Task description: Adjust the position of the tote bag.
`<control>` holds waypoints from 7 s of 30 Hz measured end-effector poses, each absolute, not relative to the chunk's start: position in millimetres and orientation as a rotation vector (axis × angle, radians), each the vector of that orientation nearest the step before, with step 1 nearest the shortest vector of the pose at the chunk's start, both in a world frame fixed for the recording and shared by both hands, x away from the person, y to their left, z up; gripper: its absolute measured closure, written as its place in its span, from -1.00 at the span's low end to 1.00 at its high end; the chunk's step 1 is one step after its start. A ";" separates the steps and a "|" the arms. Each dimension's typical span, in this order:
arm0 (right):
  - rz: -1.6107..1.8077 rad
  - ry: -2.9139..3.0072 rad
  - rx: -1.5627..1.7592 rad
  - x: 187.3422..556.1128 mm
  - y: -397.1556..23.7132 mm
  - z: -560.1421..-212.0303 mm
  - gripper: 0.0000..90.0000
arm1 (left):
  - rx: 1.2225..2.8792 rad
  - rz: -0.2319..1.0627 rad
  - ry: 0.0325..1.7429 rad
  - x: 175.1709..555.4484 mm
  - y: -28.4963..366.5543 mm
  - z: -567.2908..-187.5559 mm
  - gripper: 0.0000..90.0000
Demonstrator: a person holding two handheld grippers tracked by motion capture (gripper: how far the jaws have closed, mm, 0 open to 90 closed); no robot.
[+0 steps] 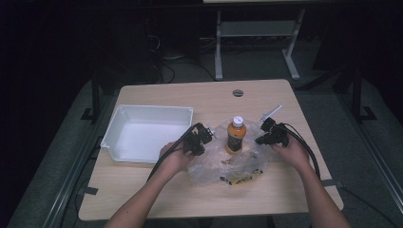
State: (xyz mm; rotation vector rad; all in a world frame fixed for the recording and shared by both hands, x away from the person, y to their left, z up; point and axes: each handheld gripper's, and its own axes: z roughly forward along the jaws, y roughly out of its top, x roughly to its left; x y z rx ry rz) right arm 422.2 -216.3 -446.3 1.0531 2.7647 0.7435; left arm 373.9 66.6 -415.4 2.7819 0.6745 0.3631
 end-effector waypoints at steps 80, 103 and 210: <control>0.975 2.941 0.790 305.6 -203.0 -454.7 0.92 | 2.545 0.102 0.541 294.0 86.4 -429.8 0.60; 1.125 2.810 0.827 298.1 -216.6 -432.5 0.61 | 2.409 0.163 0.623 308.9 137.4 -371.2 0.48; 1.207 2.567 0.963 292.5 -275.7 -405.3 -0.06 | 2.396 0.159 0.559 377.7 46.5 -316.8 0.26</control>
